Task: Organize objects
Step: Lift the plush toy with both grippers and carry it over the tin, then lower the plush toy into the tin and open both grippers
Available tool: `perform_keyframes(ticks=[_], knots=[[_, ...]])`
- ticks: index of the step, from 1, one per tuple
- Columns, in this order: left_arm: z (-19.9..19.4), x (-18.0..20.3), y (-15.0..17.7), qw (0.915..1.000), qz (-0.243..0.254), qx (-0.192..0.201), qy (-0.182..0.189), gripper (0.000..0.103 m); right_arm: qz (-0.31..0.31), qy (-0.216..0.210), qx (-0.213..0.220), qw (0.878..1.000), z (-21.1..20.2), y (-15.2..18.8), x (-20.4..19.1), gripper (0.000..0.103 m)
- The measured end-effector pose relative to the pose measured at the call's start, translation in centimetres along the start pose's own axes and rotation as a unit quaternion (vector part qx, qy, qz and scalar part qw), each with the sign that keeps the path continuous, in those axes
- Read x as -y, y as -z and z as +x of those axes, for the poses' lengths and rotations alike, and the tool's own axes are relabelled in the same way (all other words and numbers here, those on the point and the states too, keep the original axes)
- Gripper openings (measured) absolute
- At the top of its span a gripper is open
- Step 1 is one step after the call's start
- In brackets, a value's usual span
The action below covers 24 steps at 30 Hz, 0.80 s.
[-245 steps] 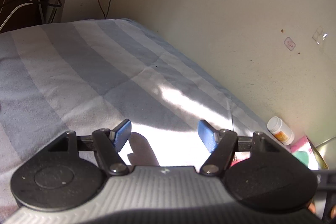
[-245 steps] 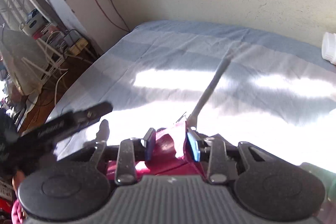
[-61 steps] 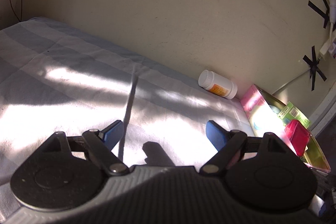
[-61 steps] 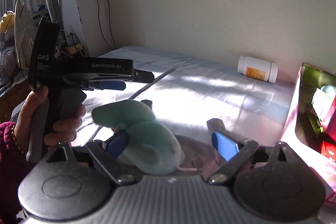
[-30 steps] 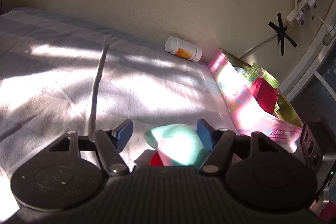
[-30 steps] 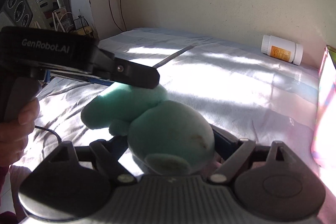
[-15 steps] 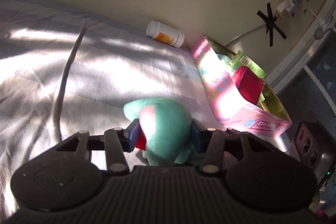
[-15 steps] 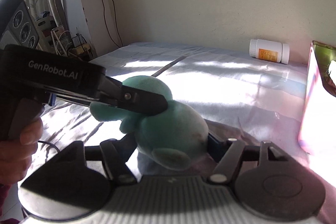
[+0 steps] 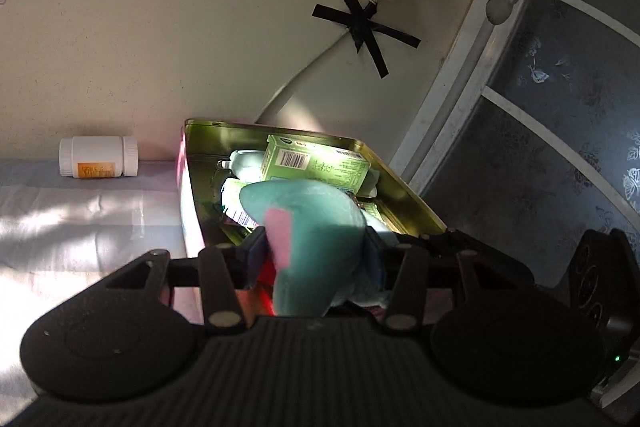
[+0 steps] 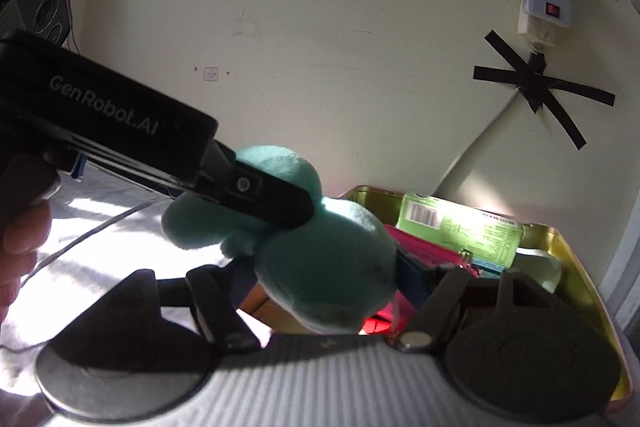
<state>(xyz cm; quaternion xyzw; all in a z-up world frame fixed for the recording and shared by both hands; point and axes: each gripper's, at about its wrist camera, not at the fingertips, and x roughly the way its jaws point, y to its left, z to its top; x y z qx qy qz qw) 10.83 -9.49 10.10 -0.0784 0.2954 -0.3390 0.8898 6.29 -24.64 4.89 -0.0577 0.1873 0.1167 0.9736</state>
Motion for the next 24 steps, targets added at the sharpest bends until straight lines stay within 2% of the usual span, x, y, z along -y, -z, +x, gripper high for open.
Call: perform_keyframes(ticks=[3,4,6,7,8,9,13,17,21,24], knots=[[2.8,-0.1,0.1,0.9985,0.006,-0.015,-0.053,0.052,0.035,0.000,-0.013,0.999,2.3,1.0,1.9,0.078],[3.4,-0.3,0.3,0.9965,0.009,-0.020,-0.081,0.052,0.054,-0.008,-0.017,0.998,2.6,1.5,2.4,0.080],[3.7,-0.9,0.7,0.9940,0.007,-0.023,-0.106,0.052,0.069,-0.032,-0.024,0.997,2.6,2.1,3.2,0.080],[3.6,-1.0,0.8,0.9933,0.007,-0.019,-0.114,0.052,0.067,-0.033,-0.015,0.997,2.0,2.2,3.5,0.082],[3.5,-0.9,0.9,0.9919,0.010,-0.015,-0.126,0.054,0.068,-0.030,-0.008,0.997,1.7,2.2,3.6,0.090],[3.4,-0.7,0.9,0.9904,0.014,-0.012,-0.137,0.054,0.074,-0.031,0.002,0.997,1.0,2.3,3.7,0.091],[2.2,1.1,0.6,0.9859,0.036,0.010,-0.163,0.055,0.120,-0.051,0.014,0.991,-0.2,2.2,5.3,0.091],[0.7,3.3,1.0,0.9742,0.081,0.035,-0.208,0.055,0.169,-0.049,0.012,0.984,-1.1,2.4,7.3,0.091],[-0.1,3.9,1.6,0.9704,0.090,0.033,-0.222,0.056,0.206,-0.015,0.026,0.978,-2.5,2.9,9.0,0.091],[-0.6,4.0,2.2,0.9687,0.092,0.027,-0.229,0.056,0.231,-0.015,0.045,0.972,-3.4,3.0,10.1,0.091]])
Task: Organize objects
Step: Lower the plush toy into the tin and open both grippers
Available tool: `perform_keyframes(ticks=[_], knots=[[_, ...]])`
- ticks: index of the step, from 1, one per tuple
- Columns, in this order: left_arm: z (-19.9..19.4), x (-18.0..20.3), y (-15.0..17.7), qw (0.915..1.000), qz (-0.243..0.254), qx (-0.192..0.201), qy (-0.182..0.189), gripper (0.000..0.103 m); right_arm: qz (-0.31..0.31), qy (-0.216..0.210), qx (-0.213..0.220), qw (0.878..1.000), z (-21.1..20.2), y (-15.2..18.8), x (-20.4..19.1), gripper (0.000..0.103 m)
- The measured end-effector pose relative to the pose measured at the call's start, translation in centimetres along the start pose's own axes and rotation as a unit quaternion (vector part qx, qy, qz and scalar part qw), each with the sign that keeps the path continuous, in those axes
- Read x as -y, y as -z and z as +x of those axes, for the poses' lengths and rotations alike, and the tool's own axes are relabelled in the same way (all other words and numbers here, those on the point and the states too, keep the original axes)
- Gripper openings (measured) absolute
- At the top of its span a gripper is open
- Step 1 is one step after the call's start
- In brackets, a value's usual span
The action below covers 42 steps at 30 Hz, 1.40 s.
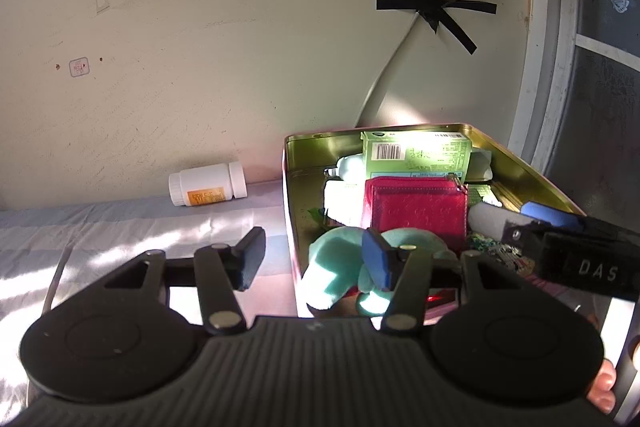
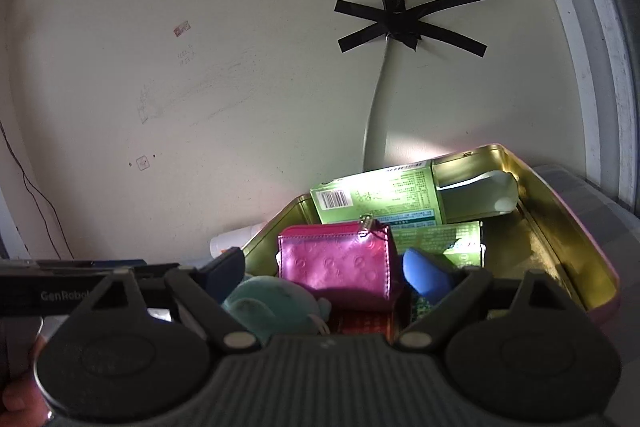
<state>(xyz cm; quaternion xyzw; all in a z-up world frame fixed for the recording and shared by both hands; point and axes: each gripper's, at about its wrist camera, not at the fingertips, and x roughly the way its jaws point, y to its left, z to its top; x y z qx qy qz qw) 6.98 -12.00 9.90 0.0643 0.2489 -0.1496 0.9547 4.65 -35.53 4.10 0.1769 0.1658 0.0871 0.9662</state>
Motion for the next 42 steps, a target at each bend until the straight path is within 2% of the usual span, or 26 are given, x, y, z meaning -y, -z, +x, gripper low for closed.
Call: perform_keyframes(ticks=[5,18,30,38,42], knots=[[-0.4,0.2,0.6,0.9998,0.008,0.000,-0.020,0.060,0.002,0.009,0.019,1.000,-1.0,0.2,0.2,0.090],[0.4,1.4,1.2,0.9988,0.034,-0.005,-0.035,0.060,0.033,0.030,0.008,0.999,-0.7,0.0,1.6,0.090],[3.3,3.4,0.9,0.9965,0.066,-0.019,-0.047,0.061,0.031,0.036,0.016,0.999,-1.1,-0.2,1.7,0.091],[5.9,3.1,0.1,0.9943,0.080,-0.027,-0.066,0.061,0.036,0.041,0.015,0.998,-1.0,-0.4,2.0,0.092],[6.0,2.9,-0.3,0.9944,0.077,-0.028,-0.067,0.062,0.039,0.043,0.013,0.998,-0.9,-0.4,2.3,0.092]])
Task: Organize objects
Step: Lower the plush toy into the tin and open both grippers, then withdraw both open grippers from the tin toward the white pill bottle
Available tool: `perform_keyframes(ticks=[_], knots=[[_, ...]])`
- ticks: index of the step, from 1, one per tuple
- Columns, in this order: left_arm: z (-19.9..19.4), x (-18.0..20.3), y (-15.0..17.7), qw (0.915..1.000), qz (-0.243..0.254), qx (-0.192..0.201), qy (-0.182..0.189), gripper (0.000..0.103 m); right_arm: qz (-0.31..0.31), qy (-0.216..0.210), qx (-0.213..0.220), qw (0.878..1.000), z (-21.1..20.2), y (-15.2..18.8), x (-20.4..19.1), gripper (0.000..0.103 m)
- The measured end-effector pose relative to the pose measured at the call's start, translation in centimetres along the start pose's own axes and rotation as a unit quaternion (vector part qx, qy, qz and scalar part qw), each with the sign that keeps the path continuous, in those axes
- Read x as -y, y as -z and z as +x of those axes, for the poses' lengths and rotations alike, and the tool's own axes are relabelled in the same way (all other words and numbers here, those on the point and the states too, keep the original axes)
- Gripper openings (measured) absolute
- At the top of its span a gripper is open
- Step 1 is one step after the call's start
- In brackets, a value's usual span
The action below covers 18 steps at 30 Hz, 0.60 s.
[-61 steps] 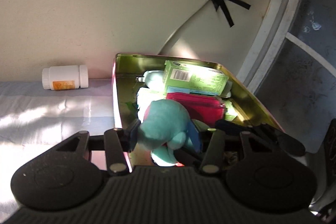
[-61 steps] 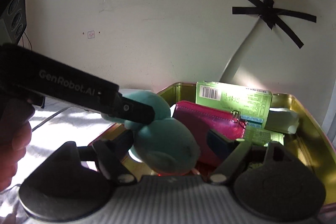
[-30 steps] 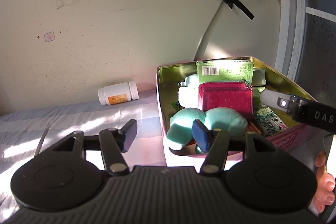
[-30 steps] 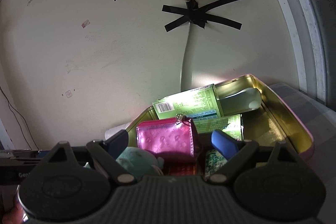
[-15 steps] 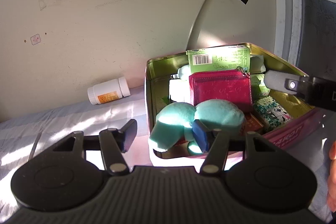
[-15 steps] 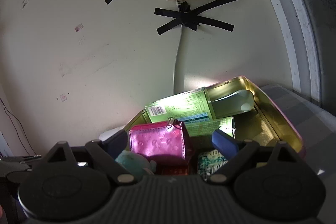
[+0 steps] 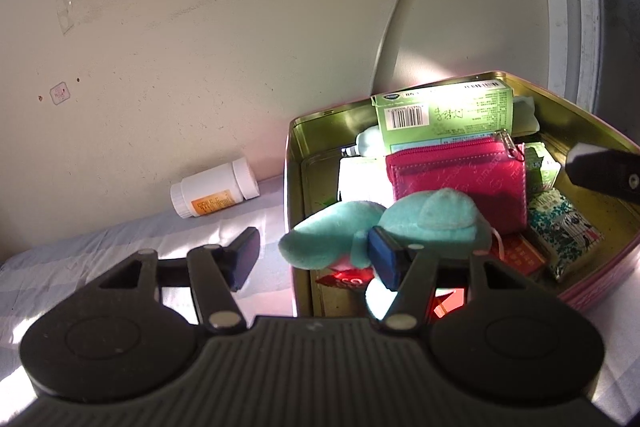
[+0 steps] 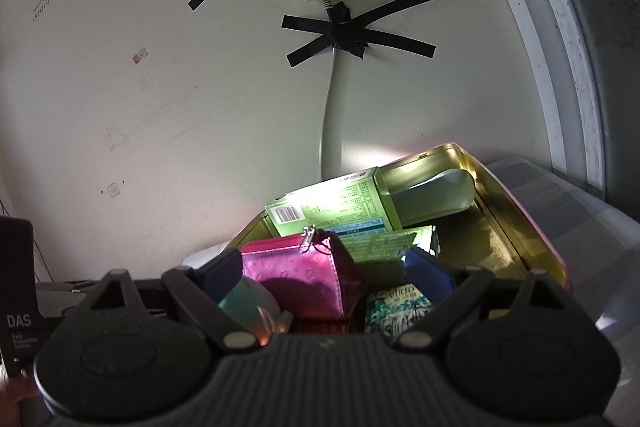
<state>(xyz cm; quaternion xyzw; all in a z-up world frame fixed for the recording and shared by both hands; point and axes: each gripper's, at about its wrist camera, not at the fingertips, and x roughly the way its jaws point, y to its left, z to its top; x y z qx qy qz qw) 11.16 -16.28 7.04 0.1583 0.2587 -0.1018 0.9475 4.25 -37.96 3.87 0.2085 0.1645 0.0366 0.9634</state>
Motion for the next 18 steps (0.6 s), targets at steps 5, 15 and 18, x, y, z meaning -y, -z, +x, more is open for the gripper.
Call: perform_keyframes(ticks=[5,15,18], knots=[[-1.6,-0.8,-0.1,0.9998,-0.014,0.014,0.005,0.063,0.002,-0.002,0.009,1.000,-0.2,0.0,-0.1,0.092],[-4.1,-3.7,0.4,0.9988,-0.031,0.039,0.001,0.067,-0.014,0.037,0.027,0.999,0.2,0.6,-0.4,0.092],[-4.4,-5.3,0.9,0.9983,-0.044,0.037,-0.001,0.067,-0.003,0.050,0.026,0.998,0.1,0.3,-0.5,0.092]])
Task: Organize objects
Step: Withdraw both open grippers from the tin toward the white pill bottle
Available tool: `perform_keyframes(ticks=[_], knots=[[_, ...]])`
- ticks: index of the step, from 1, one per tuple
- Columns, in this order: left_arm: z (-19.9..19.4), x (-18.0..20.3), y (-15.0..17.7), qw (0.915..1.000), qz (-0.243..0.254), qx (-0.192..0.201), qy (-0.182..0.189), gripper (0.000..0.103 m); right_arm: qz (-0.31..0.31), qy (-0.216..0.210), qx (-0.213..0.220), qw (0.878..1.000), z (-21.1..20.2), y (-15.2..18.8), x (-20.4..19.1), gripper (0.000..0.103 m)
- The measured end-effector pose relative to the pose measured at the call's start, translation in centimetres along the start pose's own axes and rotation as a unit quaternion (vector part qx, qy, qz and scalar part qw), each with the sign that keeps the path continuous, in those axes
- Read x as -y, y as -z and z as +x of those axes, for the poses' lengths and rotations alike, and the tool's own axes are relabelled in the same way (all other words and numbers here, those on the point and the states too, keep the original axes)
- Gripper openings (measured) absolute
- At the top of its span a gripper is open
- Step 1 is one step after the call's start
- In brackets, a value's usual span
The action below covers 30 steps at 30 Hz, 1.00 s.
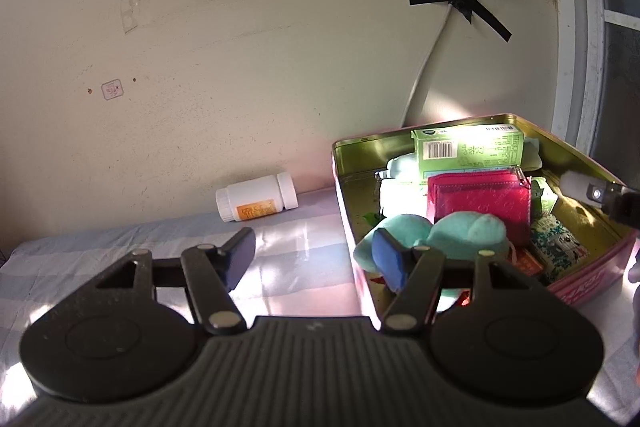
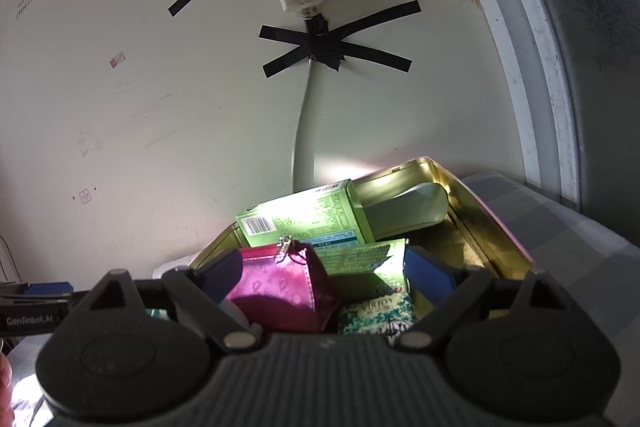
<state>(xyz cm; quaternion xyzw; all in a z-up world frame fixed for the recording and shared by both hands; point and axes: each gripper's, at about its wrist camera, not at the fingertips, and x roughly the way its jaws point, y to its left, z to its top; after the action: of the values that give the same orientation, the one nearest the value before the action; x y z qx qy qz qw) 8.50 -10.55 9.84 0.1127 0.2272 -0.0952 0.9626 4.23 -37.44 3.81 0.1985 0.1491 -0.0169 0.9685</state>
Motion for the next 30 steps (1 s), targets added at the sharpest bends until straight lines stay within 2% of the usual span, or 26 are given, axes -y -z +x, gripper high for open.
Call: perform_keyframes(ticks=[4,7,11,15,19,21,24,28,30], knots=[[-0.4,-2.1,0.6,0.9999,-0.015,0.001,-0.001,0.067,-0.016,-0.009,0.004,1.000,-1.0,-0.6,-2.1,0.092],[-0.3,-3.9,1.2,0.9994,-0.033,0.001,-0.006,0.071,-0.058,-0.030,0.001,0.998,-1.6,-1.0,-5.2,0.092],[0.7,-6.5,2.4,0.9982,-0.057,-0.012,-0.013,0.071,-0.105,-0.057,-0.006,0.993,-1.1,-0.8,-10.1,0.092],[2.0,-10.2,4.5,0.9971,-0.057,-0.023,-0.046,0.071,-0.124,-0.090,-0.033,0.988,0.3,-1.0,-14.6,0.092],[3.9,-15.4,6.9,0.9896,-0.109,-0.047,-0.082,0.071,-0.135,-0.126,-0.077,0.980,3.6,-1.5,-19.9,0.092],[4.6,-17.7,8.1,0.9829,-0.146,-0.055,-0.098,0.071,-0.138,-0.136,-0.097,0.976,6.3,-1.5,-23.2,0.101],[5.3,-19.8,9.0,0.9766,-0.183,-0.071,-0.089,0.071,-0.143,-0.108,-0.117,0.977,11.6,-0.9,-27.4,0.102],[4.9,-21.1,8.9,0.9719,-0.215,-0.064,-0.072,0.071,-0.159,-0.023,-0.156,0.975,20.3,1.3,-30.9,0.103],[4.6,-21.5,9.0,0.9699,-0.227,-0.064,-0.060,0.071,-0.181,0.026,-0.158,0.970,24.0,2.8,-31.7,0.103]])
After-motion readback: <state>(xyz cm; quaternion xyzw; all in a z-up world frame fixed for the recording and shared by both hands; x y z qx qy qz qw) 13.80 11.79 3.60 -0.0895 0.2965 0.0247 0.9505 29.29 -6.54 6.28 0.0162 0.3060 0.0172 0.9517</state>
